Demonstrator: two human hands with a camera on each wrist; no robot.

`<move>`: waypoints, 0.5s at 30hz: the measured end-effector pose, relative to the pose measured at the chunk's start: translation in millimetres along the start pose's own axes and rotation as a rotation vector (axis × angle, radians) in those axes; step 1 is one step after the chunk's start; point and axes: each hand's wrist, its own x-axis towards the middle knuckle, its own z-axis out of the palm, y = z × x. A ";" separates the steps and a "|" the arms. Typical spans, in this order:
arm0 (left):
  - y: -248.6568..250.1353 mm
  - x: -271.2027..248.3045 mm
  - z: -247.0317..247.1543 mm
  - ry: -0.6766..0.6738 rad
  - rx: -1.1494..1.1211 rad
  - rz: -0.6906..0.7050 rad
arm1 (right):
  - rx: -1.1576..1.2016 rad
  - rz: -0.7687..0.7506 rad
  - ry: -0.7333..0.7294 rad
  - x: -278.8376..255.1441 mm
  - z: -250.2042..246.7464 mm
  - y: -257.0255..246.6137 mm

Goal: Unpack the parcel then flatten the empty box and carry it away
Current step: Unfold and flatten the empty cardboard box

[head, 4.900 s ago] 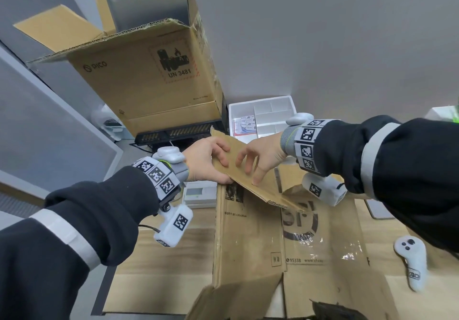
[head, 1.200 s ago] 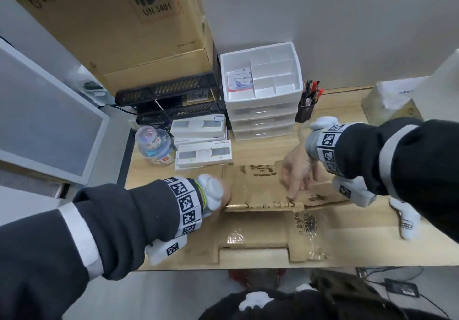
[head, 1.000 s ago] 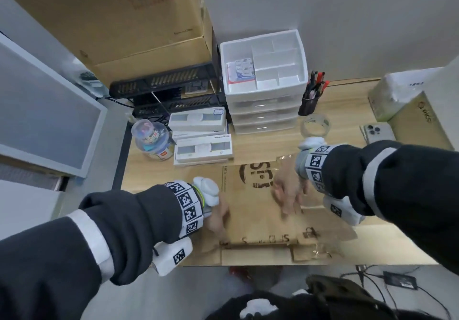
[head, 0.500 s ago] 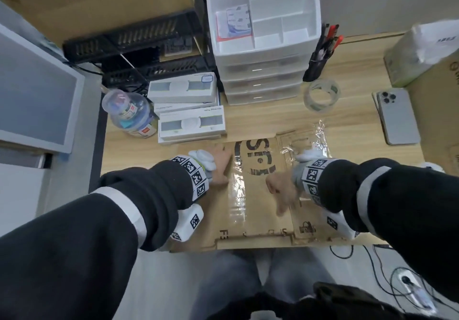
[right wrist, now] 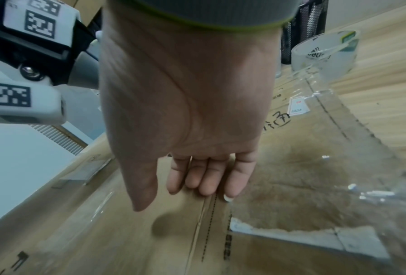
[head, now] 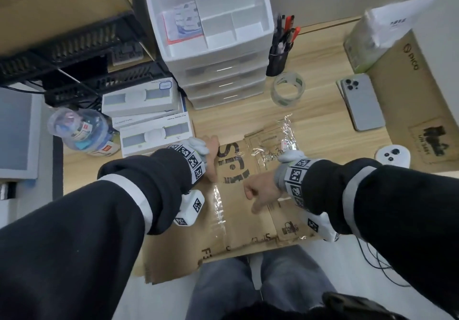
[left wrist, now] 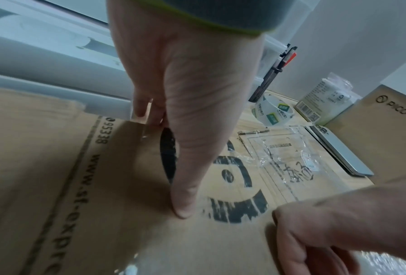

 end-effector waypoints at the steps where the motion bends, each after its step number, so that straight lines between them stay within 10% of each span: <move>1: -1.5 3.4 0.6 -0.029 -0.024 0.010 | 0.016 -0.005 -0.001 -0.4 0.8 2.0; 15: -13.8 -36.6 -25.5 -0.225 -0.393 -0.001 | 0.310 -0.080 0.015 -40.7 -33.4 1.2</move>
